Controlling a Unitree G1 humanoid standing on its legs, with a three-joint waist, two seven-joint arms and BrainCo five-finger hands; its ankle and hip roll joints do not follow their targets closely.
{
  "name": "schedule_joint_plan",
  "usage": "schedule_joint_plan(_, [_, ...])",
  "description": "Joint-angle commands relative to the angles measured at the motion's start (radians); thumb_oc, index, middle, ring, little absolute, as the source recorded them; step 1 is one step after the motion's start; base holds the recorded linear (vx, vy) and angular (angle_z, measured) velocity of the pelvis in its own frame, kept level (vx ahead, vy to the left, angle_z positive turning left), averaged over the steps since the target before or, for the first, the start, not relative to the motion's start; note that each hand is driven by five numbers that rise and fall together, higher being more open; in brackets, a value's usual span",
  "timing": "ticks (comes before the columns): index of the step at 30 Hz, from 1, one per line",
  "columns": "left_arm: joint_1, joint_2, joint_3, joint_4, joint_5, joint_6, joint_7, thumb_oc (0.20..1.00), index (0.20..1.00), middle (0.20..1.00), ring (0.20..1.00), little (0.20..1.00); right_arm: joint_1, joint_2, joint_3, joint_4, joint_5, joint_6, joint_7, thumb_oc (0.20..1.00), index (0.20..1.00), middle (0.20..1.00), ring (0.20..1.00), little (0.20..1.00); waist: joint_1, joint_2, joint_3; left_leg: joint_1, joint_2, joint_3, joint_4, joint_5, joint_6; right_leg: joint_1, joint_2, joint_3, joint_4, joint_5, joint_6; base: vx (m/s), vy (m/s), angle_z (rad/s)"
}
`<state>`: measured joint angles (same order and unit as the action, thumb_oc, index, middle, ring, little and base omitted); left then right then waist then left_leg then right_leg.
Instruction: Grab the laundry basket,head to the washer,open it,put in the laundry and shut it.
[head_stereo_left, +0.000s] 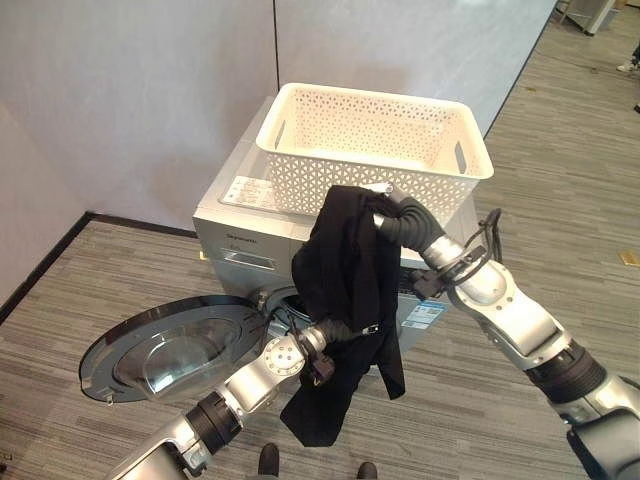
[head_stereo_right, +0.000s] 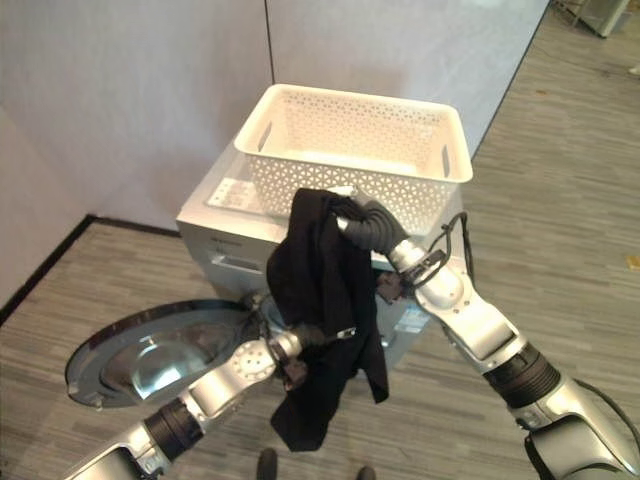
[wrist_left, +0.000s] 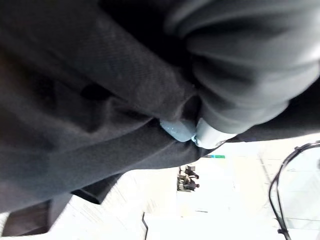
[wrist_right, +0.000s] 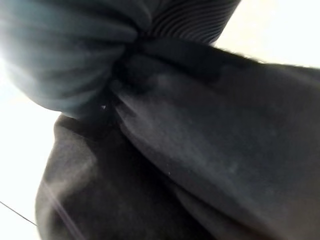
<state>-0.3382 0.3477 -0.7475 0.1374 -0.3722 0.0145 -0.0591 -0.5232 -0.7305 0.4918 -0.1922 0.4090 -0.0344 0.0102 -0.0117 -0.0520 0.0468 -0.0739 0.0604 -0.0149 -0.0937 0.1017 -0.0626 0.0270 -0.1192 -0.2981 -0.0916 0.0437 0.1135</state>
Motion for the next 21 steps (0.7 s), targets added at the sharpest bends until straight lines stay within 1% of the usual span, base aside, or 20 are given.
schedule_joint_plan(1, [-0.042, -0.006, 0.007, 0.016, 0.05, -0.085, -0.01, 0.2, 0.2, 0.2, 0.2, 0.2, -0.042, -0.04, -0.043, -0.092, -0.026, -0.052, 0.034, 0.2, 0.2, 0.2, 0.2, 0.2, 0.033, -0.028, 0.009, 0.041, -0.006, 0.03, 0.006, -0.104, 0.011, 0.044, -0.015, 0.012, 0.021, -0.064, 0.029, 0.0, 0.0, 0.0])
schedule_joint_plan(4, [-0.001, 0.021, 0.037, 0.011, 0.093, -0.095, -0.019, 0.2, 0.2, 0.2, 0.2, 0.2, 0.026, -0.062, -0.049, -0.135, -0.038, -0.059, 0.073, 0.2, 0.2, 0.2, 0.2, 0.2, 0.036, -0.028, 0.015, 0.038, -0.005, 0.03, 0.006, -0.104, 0.01, 0.042, -0.015, 0.011, 0.02, -0.065, 0.031, 0.0, 0.0, 0.0])
schedule_joint_plan(7, [0.041, 0.04, 0.066, 0.01, 0.102, -0.1, -0.022, 0.2, 0.2, 0.2, 0.2, 0.2, 0.077, -0.085, -0.057, -0.167, -0.053, -0.065, 0.104, 0.2, 0.2, 0.2, 0.2, 0.2, 0.041, -0.027, 0.016, 0.036, -0.006, 0.03, 0.006, -0.104, 0.011, 0.039, -0.015, 0.01, 0.019, -0.063, 0.032, 0.0, 0.0, 0.0])
schedule_joint_plan(10, [0.12, 0.074, 0.134, -0.005, 0.099, -0.105, -0.022, 0.2, 0.2, 0.2, 0.2, 0.2, 0.152, -0.115, -0.068, -0.194, -0.088, -0.072, 0.143, 0.2, 0.2, 0.2, 0.2, 0.2, 0.046, -0.026, 0.017, 0.034, -0.006, 0.034, 0.006, -0.104, 0.01, 0.04, -0.016, 0.009, 0.017, -0.062, 0.033, 0.0, 0.0, 0.0])
schedule_joint_plan(11, [0.145, 0.082, 0.156, -0.009, 0.097, -0.105, -0.022, 0.2, 0.2, 0.2, 0.2, 0.2, 0.175, -0.127, -0.068, -0.202, -0.103, -0.069, 0.158, 0.3, 0.3, 0.3, 0.3, 0.3, 0.047, -0.026, 0.017, 0.034, -0.006, 0.035, 0.006, -0.104, 0.01, 0.041, -0.016, 0.009, 0.016, -0.063, 0.033, 0.0, 0.0, 0.0])
schedule_joint_plan(12, [0.172, 0.086, 0.181, -0.012, 0.093, -0.106, -0.021, 0.2, 0.2, 0.2, 0.2, 0.2, 0.198, -0.136, -0.069, -0.207, -0.131, -0.066, 0.166, 1.0, 1.0, 1.0, 1.0, 1.0, 0.048, -0.026, 0.017, 0.034, -0.005, 0.036, 0.006, -0.104, 0.01, 0.041, -0.017, 0.008, 0.016, -0.062, 0.033, 0.0, 0.0, 0.0])
schedule_joint_plan(13, [0.192, 0.088, 0.201, -0.011, 0.092, -0.107, -0.017, 0.2, 0.2, 0.2, 0.2, 0.2, 0.222, -0.15, -0.072, -0.216, -0.145, -0.07, 0.182, 1.0, 1.0, 1.0, 1.0, 1.0, 0.048, -0.027, 0.019, 0.034, -0.004, 0.036, 0.006, -0.103, 0.01, 0.04, -0.016, 0.007, 0.017, -0.062, 0.033, 0.0, 0.0, 0.0])
schedule_joint_plan(15, [0.226, 0.083, 0.235, -0.002, 0.086, -0.114, -0.004, 0.2, 0.2, 0.2, 0.2, 0.2, 0.267, -0.163, -0.085, -0.204, -0.188, -0.07, 0.184, 1.0, 1.0, 1.0, 1.0, 1.0, 0.047, -0.027, 0.016, 0.035, -0.005, 0.037, 0.006, -0.104, 0.01, 0.042, -0.016, 0.008, 0.016, -0.062, 0.033, 0.0, 0.0, 0.0])
schedule_joint_plan(16, [0.227, 0.083, 0.234, -0.002, 0.086, -0.114, -0.004, 0.2, 0.2, 0.2, 0.2, 0.2, 0.268, -0.162, -0.086, -0.204, -0.189, -0.07, 0.184, 1.0, 1.0, 1.0, 1.0, 1.0, 0.047, -0.027, 0.015, 0.036, -0.005, 0.037, 0.006, -0.104, 0.01, 0.042, -0.016, 0.008, 0.016, -0.062, 0.033, 0.0, 0.0, 0.0])
schedule_joint_plan(18, [0.248, 0.082, 0.259, -0.001, 0.088, -0.117, 0.008, 0.2, 0.2, 0.2, 0.2, 0.2, 0.318, -0.143, -0.101, -0.177, -0.225, -0.06, 0.178, 1.0, 1.0, 1.0, 1.0, 1.0, 0.045, -0.026, 0.015, 0.037, -0.003, 0.039, 0.006, -0.104, 0.011, 0.041, -0.016, 0.008, 0.017, -0.062, 0.032, 0.0, 0.0, 0.0])
schedule_joint_plan(19, [0.279, 0.079, 0.292, 0.004, 0.085, -0.12, 0.019, 0.2, 0.2, 0.2, 0.2, 0.2, 0.403, -0.12, -0.132, -0.16, -0.275, -0.052, 0.18, 1.0, 1.0, 1.0, 1.0, 1.0, 0.037, -0.025, 0.015, 0.038, -0.003, 0.04, 0.006, -0.104, 0.012, 0.042, -0.016, 0.011, 0.018, -0.063, 0.032, 0.0, 0.0, 0.0])
schedule_joint_plan(21, [0.294, 0.076, 0.313, 0.012, 0.094, -0.124, 0.03, 0.2, 0.2, 0.2, 0.2, 0.2, 0.503, -0.106, -0.189, -0.17, -0.333, -0.063, 0.171, 1.0, 1.0, 1.0, 1.0, 1.0, 0.023, -0.024, 0.015, 0.039, -0.003, 0.04, 0.006, -0.104, 0.012, 0.041, -0.016, 0.012, 0.019, -0.064, 0.032, 0.0, 0.0, 0.0])
